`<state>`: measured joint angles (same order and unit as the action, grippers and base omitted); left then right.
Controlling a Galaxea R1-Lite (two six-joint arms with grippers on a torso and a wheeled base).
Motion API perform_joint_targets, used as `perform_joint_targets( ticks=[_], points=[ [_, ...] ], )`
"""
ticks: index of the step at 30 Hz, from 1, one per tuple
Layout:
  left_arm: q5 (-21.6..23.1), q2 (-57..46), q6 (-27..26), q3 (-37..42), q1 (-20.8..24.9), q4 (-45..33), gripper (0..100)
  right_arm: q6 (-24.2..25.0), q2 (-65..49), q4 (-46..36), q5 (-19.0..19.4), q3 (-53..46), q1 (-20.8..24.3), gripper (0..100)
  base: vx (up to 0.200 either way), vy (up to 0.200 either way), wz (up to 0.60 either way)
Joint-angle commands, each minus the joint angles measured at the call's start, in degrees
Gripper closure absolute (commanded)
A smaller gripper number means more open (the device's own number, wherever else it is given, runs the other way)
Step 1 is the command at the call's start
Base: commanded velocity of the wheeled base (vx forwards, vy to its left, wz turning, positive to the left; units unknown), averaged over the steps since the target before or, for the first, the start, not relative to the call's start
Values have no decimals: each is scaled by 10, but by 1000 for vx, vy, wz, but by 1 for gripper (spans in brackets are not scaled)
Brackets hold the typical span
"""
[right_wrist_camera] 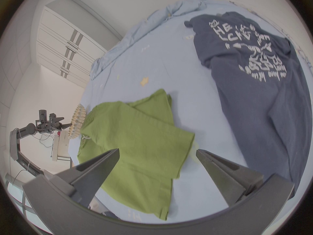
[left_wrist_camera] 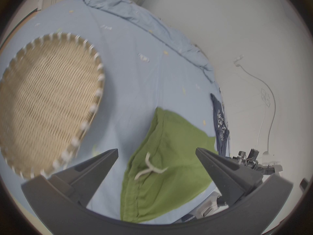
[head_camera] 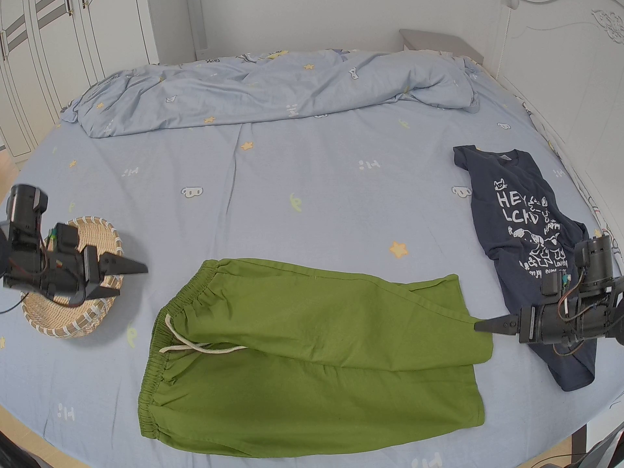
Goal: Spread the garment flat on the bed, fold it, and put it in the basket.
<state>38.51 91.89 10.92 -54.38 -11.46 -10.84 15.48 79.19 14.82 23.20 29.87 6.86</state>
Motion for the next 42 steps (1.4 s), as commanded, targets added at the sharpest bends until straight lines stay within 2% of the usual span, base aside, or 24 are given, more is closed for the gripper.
perform_joint_targets(
  ticks=[1, 3, 7, 16, 28, 29, 42],
  points=[
    [-5, 143, 57, -156, 57, -3, 0, 0, 27, 1, -1, 73, -11, 0, 0, 0, 0],
    [-5, 189, 57, -202, 75, -6, 0, -1, 28, 2, -2, 73, -8, 0, 0, 0, 0],
    [-5, 249, 57, -239, 94, -6, 0, -1, 29, 1, -2, 68, -6, 0, 0, 0, 0],
    [-7, 291, 56, -252, 127, -3, 0, -1, 42, 1, -3, 63, -5, 0, 0, 0, 0],
    [-7, 307, 58, -259, 132, -5, 0, -1, 50, 2, -3, 62, -6, 0, 0, 0, 0],
    [-7, 306, 59, -259, 134, -5, 100, -1, 50, 2, -3, 62, -7, 0, 0, 0, 0],
    [-6, 270, 60, -246, 129, -6, 100, 1, 55, 2, -3, 62, -12, 0, 0, 0, 0]
  ],
)
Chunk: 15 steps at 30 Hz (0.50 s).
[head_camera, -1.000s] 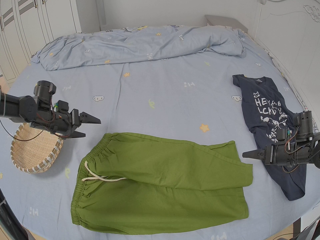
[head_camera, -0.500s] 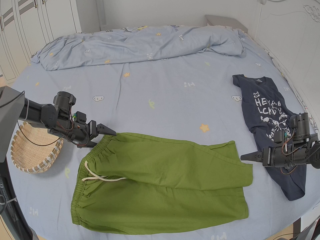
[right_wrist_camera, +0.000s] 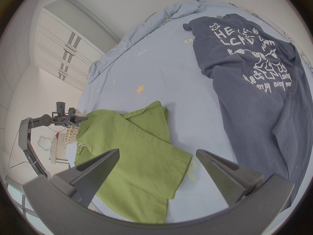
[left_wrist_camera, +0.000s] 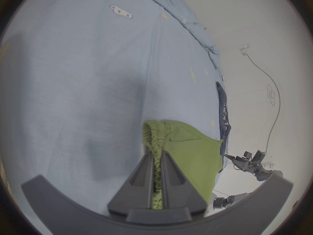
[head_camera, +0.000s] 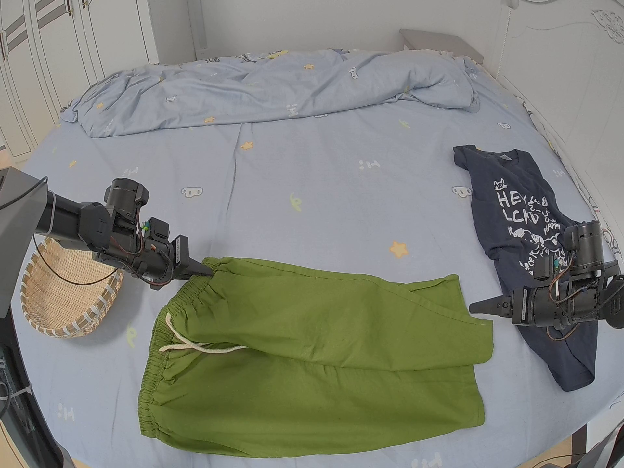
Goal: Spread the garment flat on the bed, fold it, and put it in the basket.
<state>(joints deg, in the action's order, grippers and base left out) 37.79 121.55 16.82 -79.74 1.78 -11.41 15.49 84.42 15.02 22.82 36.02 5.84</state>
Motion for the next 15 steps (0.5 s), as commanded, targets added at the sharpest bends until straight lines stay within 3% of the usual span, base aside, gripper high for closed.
perform_joint_targets(
  ticks=[1, 15],
  points=[
    [1, -38, 1, 13, -5, 0, 100, 2, 7, 0, 0, 0, -3, 0, 0, 0, 0],
    [4, -71, 1, 31, -11, 1, 100, 2, 58, 20, 9, 2, -25, 0, 0, 0, 0]
  ],
)
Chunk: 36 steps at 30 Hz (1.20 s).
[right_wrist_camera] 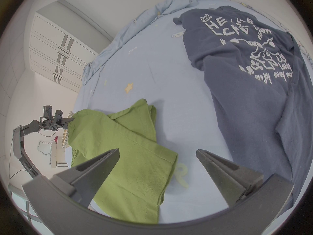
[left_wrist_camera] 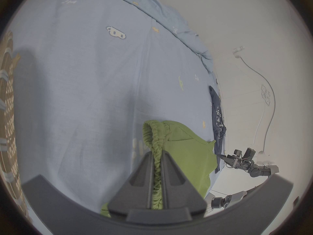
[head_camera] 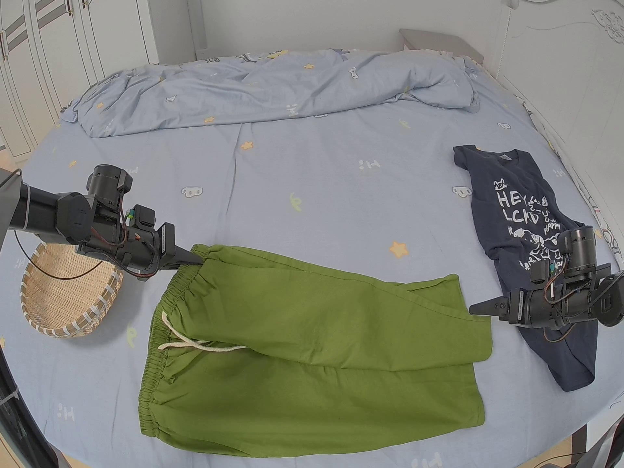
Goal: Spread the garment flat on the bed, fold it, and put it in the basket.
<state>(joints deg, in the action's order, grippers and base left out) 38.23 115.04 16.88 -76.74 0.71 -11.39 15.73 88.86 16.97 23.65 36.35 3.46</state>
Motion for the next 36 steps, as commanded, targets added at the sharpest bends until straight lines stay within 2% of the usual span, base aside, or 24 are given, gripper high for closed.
perform_joint_targets(
  ticks=[1, 13, 14, 25, 30, 32, 33, 34, 36],
  points=[
    [-2, 0, -1, -1, -1, 1, 100, 0, 29, 24, 26, -2, -1, 0, 0, 0, 0],
    [-3, 0, -3, 0, -1, 1, 100, 0, 71, 29, 39, 1, 2, 0, 0, 0, 0],
    [-3, 0, -3, 0, -1, 1, 100, 0, 72, 29, 39, 2, 1, 100, 0, 0, 0],
    [-3, -1, -3, 1, -1, 1, 100, 0, 70, 30, 39, 5, -17, 100, 0, 0, 0],
    [-3, -14, -5, 12, -1, 1, 100, -16, 62, 74, 25, -18, -10, 100, 0, 0, 0],
    [-3, -31, -6, 19, -2, 1, 100, -26, 46, 94, 2, -19, 2, 100, 0, 0, 0],
    [-3, -31, -6, 19, -2, 1, 100, -26, 46, 94, 2, -19, 2, 100, 0, 0, 0],
    [-3, -45, -6, 23, -4, 1, 100, -28, 36, 100, -40, -3, 28, 100, 0, 0, 0],
    [-3, -58, -4, 23, -10, 3, 100, -30, 28, 93, -71, 32, 50, 100, 0, 0, 0]
  ],
)
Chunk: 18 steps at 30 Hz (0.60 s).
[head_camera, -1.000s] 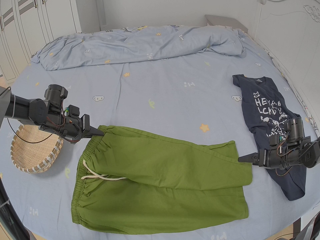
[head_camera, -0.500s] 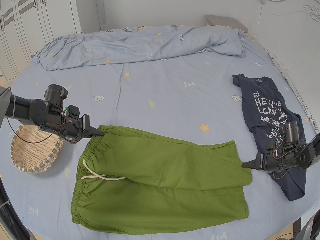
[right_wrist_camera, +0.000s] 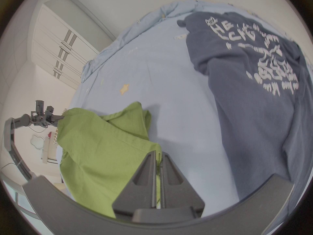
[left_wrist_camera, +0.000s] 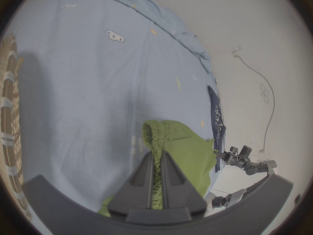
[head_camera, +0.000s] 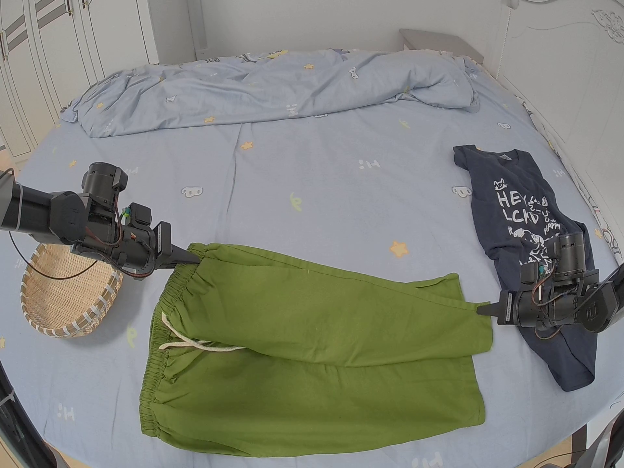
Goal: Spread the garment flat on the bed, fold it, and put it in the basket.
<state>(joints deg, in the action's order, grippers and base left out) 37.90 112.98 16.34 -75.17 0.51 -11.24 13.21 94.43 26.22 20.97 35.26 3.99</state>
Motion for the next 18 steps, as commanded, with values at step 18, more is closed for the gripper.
perform_joint_targets(
  ticks=[18],
  points=[
    [7, -79, 0, 22, -47, 32, 100, -52, -166, -276, -62, 299, 146, 100, 0, 0, 0]
  ],
)
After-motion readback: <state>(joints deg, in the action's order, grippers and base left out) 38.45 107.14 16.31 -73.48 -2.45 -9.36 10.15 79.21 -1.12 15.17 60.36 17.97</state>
